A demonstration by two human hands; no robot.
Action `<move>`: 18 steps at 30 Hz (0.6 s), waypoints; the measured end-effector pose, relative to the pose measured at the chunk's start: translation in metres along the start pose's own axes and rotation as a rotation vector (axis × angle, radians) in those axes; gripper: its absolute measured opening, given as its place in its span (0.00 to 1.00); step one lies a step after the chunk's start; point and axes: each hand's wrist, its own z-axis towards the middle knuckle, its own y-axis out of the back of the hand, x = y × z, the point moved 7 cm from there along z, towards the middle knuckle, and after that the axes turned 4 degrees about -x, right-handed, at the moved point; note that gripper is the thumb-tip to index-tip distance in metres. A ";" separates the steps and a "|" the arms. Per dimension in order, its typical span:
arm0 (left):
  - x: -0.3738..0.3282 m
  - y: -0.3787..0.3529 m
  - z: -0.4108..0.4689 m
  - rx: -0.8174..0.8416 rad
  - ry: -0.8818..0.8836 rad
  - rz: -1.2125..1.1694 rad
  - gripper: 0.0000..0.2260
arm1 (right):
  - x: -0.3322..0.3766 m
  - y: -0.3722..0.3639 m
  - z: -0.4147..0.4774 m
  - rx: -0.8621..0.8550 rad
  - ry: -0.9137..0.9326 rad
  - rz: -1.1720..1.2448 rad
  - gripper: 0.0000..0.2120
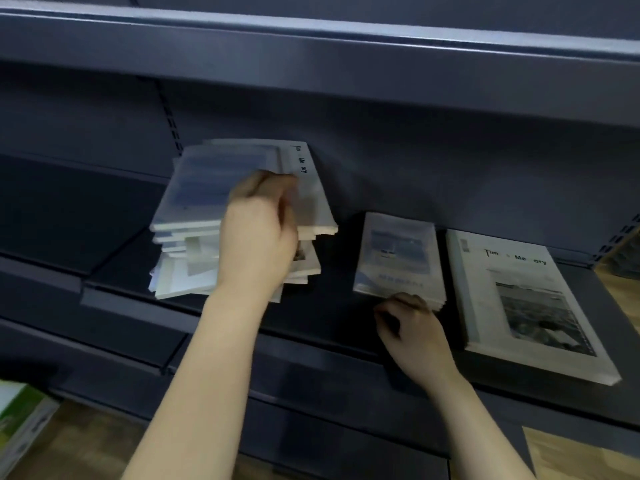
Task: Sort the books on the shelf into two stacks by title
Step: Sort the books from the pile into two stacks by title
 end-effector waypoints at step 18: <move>0.113 0.046 0.009 0.140 0.555 0.283 0.36 | 0.013 -0.019 0.010 -0.130 -0.007 -0.102 0.06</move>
